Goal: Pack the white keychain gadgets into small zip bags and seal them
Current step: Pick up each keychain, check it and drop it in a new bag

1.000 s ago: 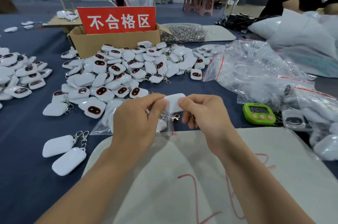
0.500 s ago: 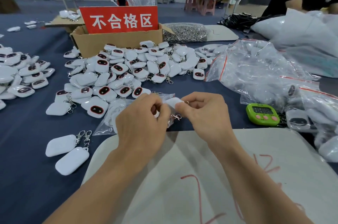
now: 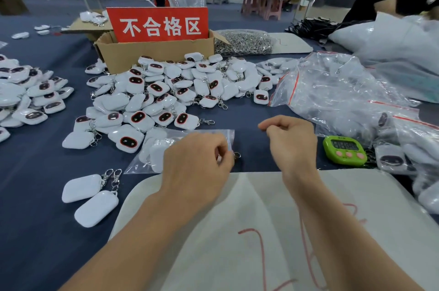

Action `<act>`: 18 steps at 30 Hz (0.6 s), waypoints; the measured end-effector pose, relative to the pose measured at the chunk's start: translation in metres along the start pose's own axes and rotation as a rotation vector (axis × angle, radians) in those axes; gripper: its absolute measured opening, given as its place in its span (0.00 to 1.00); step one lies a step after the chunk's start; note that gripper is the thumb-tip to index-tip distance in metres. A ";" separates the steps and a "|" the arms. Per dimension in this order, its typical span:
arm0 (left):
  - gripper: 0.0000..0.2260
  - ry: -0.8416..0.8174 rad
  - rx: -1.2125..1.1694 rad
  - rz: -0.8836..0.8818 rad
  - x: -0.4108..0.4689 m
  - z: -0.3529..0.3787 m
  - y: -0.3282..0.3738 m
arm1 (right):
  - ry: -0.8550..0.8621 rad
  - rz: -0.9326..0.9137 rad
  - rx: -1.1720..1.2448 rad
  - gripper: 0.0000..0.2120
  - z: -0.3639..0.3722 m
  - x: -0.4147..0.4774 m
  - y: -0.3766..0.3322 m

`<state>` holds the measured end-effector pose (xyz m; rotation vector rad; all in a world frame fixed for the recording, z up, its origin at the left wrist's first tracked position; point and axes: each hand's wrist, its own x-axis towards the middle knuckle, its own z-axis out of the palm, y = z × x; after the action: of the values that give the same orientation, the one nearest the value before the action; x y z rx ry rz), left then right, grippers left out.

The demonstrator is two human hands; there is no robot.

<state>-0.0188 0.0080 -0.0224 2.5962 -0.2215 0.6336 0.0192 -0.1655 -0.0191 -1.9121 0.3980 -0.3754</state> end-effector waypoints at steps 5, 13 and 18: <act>0.01 -0.103 0.078 0.038 0.002 0.005 -0.002 | -0.137 -0.102 -0.178 0.20 0.013 0.010 0.005; 0.04 -0.176 -0.024 0.080 0.003 0.004 -0.008 | -0.294 -0.387 -0.536 0.30 0.042 0.049 0.004; 0.07 -0.187 -0.091 0.054 0.003 0.001 -0.009 | -0.228 -0.340 -0.712 0.32 0.057 0.071 0.006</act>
<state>-0.0133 0.0148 -0.0250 2.5684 -0.3719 0.3892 0.1073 -0.1520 -0.0401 -2.7005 0.0421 -0.2438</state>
